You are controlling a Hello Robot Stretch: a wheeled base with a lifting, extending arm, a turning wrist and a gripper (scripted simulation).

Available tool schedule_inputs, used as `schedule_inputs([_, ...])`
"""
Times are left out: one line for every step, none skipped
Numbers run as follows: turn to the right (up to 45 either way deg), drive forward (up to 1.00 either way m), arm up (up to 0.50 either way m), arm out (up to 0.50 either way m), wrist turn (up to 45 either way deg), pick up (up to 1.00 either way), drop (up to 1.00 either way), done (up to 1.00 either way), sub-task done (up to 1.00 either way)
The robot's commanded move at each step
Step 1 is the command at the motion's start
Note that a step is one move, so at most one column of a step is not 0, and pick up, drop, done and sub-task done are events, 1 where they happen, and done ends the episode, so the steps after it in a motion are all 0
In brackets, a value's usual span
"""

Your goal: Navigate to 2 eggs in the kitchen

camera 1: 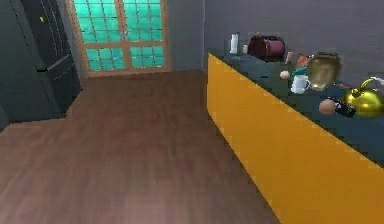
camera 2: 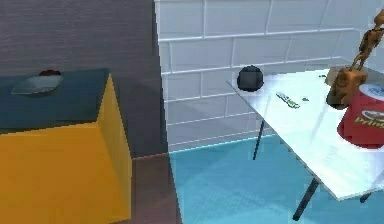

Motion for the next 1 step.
schedule_inputs([6.0,0.0,0.0,0.0,0.0,0.0,0.0,0.0,0.0])
